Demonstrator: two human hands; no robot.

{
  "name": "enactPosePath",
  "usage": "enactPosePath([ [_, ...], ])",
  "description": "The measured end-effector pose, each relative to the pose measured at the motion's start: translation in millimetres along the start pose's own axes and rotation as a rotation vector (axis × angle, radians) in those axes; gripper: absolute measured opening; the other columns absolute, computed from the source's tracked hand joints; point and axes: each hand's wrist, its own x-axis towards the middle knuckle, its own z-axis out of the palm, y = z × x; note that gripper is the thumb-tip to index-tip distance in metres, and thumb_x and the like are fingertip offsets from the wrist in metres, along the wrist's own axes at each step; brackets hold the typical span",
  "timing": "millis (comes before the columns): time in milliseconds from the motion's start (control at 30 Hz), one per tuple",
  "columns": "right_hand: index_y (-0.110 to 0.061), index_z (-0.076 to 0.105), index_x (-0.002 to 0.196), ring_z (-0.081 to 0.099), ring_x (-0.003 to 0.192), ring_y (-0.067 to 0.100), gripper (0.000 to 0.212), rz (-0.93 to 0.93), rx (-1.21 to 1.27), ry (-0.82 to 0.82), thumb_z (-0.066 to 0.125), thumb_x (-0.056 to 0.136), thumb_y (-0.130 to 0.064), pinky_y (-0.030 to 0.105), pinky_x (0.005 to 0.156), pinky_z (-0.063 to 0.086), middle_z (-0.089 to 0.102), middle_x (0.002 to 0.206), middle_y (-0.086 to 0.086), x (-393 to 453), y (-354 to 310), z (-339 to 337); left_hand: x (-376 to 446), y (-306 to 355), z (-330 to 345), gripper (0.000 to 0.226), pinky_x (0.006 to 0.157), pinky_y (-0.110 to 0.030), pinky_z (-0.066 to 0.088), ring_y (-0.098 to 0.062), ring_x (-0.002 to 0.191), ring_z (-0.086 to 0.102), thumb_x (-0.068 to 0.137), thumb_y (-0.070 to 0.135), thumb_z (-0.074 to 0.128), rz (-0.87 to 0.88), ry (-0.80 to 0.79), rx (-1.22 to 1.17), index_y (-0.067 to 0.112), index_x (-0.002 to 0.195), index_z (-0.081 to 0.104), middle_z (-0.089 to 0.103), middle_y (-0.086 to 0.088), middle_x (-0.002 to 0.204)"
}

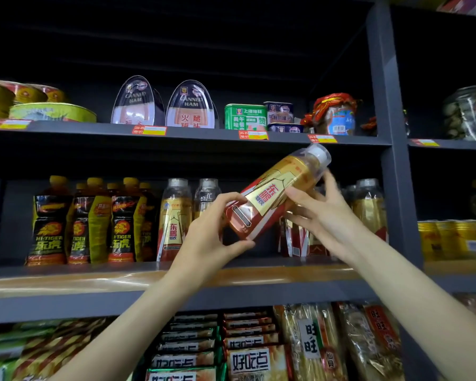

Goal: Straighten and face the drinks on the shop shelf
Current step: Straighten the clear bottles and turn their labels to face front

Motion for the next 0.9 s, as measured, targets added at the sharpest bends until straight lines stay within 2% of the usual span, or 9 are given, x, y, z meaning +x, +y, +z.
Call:
enactPosePath([
  [67,-0.021,0.036,0.133,0.064,0.106,0.025,0.069,0.069,-0.007,0.030,0.072,0.075,-0.010,0.039,0.078,0.058,0.059,0.125,0.011,3.2,-0.9,1.9,0.1,-5.1,2.0,0.064,0.097,-0.021,0.041,0.004,0.123,0.037,0.071,0.015,0.079,0.097,0.024,0.237,0.031,0.123,0.045,0.036,0.023,0.130],
  [133,-0.018,0.038,0.127,0.064,0.106,0.025,0.064,0.077,-0.020,0.075,0.075,0.075,-0.009,0.041,0.083,0.056,0.059,0.124,0.011,5.1,0.2,0.9,0.9,-9.2,2.3,0.064,0.097,-0.021,0.037,0.002,0.125,0.031,0.071,0.016,0.078,0.146,-0.011,0.320,0.029,0.123,0.044,0.033,0.020,0.133],
  [200,-0.021,0.040,0.126,0.063,0.107,0.021,0.067,-0.010,-0.090,0.102,0.078,0.072,-0.007,0.040,0.085,0.056,0.059,0.122,0.006,3.4,2.0,-0.2,3.5,-11.2,0.7,0.060,0.095,-0.021,0.042,0.003,0.122,0.036,0.072,0.018,0.077,0.136,-0.088,0.277,0.035,0.118,0.042,0.035,0.025,0.127],
  [367,-0.046,0.031,0.127,0.055,0.115,0.007,0.090,-0.343,-0.668,-0.022,0.086,0.062,-0.018,0.038,0.097,0.050,0.052,0.125,-0.013,-8.1,13.0,-3.3,12.6,-16.4,-2.8,0.046,0.090,-0.006,0.037,0.006,0.110,0.046,0.078,0.019,0.072,0.078,-0.111,0.221,0.035,0.112,0.046,0.043,0.025,0.113],
  [533,-0.044,0.033,0.131,0.056,0.117,0.010,0.092,-0.374,-0.645,-0.066,0.088,0.059,-0.024,0.043,0.095,0.051,0.053,0.128,-0.011,-13.3,20.3,-3.5,14.3,-21.1,1.3,0.046,0.089,-0.006,0.036,0.001,0.113,0.047,0.076,0.019,0.073,0.035,-0.125,0.165,0.032,0.111,0.046,0.048,0.017,0.116],
  [633,-0.042,0.034,0.130,0.058,0.112,0.003,0.089,-0.387,-0.627,-0.104,0.085,0.064,-0.010,0.031,0.093,0.053,0.053,0.124,-0.018,-13.7,18.3,0.2,15.6,-23.4,3.2,0.050,0.092,-0.012,0.039,0.008,0.110,0.048,0.073,0.024,0.076,-0.018,-0.136,0.070,0.035,0.109,0.043,0.051,0.022,0.116],
  [767,-0.029,0.034,0.133,0.062,0.103,0.002,0.087,-0.344,-0.518,-0.117,0.081,0.066,-0.001,0.019,0.079,0.054,0.058,0.117,-0.010,-11.9,14.3,2.9,17.1,-23.2,3.1,0.065,0.086,-0.003,0.040,0.019,0.107,0.044,0.072,0.025,0.077,-0.058,-0.222,0.009,0.047,0.114,0.032,0.043,0.028,0.116],
  [833,-0.031,0.032,0.135,0.064,0.102,0.006,0.087,-0.309,-0.427,-0.093,0.079,0.067,-0.002,0.023,0.079,0.055,0.060,0.118,-0.006,-9.9,13.8,2.8,17.7,-21.6,4.2,0.066,0.077,0.000,0.041,0.022,0.099,0.046,0.073,0.026,0.075,-0.078,-0.219,0.005,0.044,0.119,0.032,0.047,0.023,0.113],
  [900,-0.036,0.031,0.135,0.064,0.105,0.011,0.085,-0.265,-0.309,-0.041,0.076,0.071,-0.005,0.031,0.084,0.056,0.058,0.123,-0.002,-6.9,15.6,4.7,18.1,-21.0,8.3,0.070,0.078,-0.005,0.042,0.009,0.100,0.050,0.073,0.032,0.075,-0.078,-0.129,0.055,0.033,0.131,0.035,0.049,0.014,0.114],
])
